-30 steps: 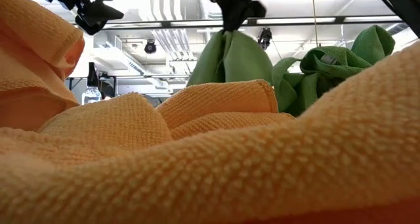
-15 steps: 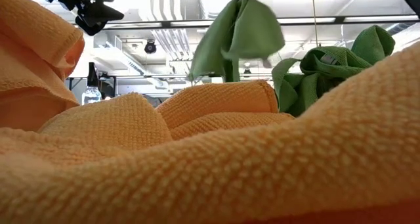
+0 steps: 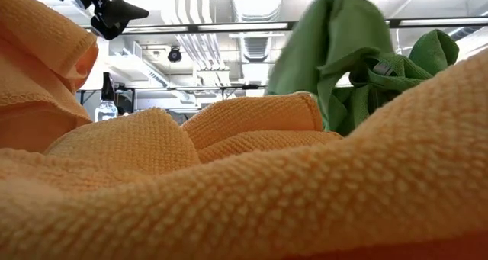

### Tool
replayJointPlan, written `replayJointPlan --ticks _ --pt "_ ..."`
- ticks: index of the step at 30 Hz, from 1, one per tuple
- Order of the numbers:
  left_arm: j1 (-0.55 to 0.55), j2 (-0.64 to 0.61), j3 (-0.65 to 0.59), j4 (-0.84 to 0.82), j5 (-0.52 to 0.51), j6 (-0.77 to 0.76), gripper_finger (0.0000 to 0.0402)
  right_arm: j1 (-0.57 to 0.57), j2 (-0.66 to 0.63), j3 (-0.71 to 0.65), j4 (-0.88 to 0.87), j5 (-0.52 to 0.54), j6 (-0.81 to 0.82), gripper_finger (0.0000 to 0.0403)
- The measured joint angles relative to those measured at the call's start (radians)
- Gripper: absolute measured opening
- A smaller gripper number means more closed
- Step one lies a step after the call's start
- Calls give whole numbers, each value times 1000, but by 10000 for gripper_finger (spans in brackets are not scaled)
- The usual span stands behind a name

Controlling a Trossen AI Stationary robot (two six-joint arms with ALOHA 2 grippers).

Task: Sort microfiber towel by color & place in baskets
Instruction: Put the right green towel into the right transparent bin

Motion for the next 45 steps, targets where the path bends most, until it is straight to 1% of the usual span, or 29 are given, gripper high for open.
replayJointPlan --ticks 3,10,16,21,26,30,37,45 --pt "0 10 0 22 0 -3 174 19 -82 -119 1 -14 74 9" --pt "0 46 0 25 -1 -2 174 72 -254 -369 1 -90 262 9" --pt "0 87 0 28 -1 8 174 113 -347 -539 1 -148 390 9" --pt "0 122 0 43 -1 12 174 131 -375 -649 1 -217 439 9" --pt "0 148 0 89 0 35 174 130 -373 -735 1 -284 441 9" --pt "0 155 0 125 0 48 174 130 -369 -792 2 -335 441 9" --pt "0 150 0 129 0 54 174 130 -370 -902 1 -424 445 9" --pt "0 151 0 129 0 54 174 130 -369 -1001 1 -467 446 9"
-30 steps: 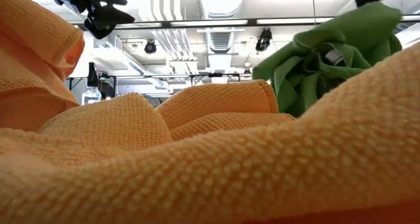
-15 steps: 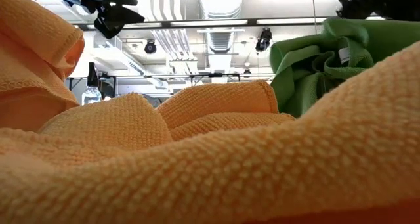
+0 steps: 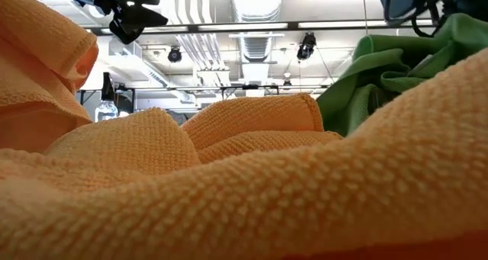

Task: Sort microfiber towel by color & place in baskets
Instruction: Put the right green towel into the right transparent bin

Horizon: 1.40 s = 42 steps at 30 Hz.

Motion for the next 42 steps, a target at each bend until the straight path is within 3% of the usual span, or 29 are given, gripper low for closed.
replayJointPlan --ticks 8,13,20,28,37,42 --pt "0 2 0 10 0 0 174 0 0 -25 11 -2 1 9" --pt "0 2 0 18 0 0 174 0 0 -11 16 57 1 16" --pt "0 2 0 17 0 0 174 0 1 16 19 126 0 61" --pt "0 2 0 16 0 0 174 -1 1 57 24 129 27 107" --pt "0 2 0 16 0 1 174 -1 1 225 37 139 99 104" --pt "0 2 0 16 0 1 174 -1 1 354 48 294 150 94"
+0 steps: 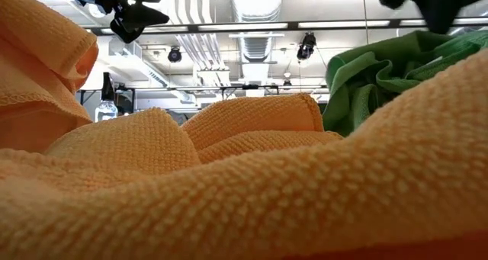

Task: Sort microfiber towel by color & place in baskets
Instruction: Put the right green towel into the right transparent bin, then put the green towel into the right transparent bin

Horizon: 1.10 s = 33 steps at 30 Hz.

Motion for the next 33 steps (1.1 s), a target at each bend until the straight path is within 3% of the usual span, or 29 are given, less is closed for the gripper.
replayJointPlan --ticks 5,10,17,33 --pt "0 0 0 -1 1 1 174 0 0 106 99 163 -1 85" --pt "0 0 0 -2 14 8 174 0 0 146 313 252 -81 78" --pt "0 -6 0 -48 88 48 174 -1 53 145 516 256 -187 79" --pt "0 -161 0 -289 89 138 174 -2 289 145 503 120 -287 86"
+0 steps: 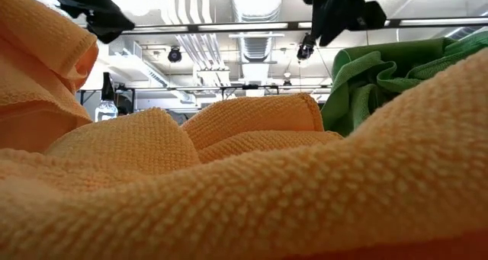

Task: Sort microfiber towel by color & place in baskets
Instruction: Put the green towel into the right transparent bin

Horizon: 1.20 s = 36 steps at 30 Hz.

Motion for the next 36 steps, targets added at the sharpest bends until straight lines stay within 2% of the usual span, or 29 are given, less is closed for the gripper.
replayJointPlan --ticks 9,21,36 --pt "0 -164 0 -152 0 0 174 0 39 0 7 0 3 79" --pt "0 -391 -13 -145 -5 -4 174 -7 39 0 13 0 25 86" --pt "0 -391 -19 -140 -10 -8 174 -84 37 0 43 1 -43 86"
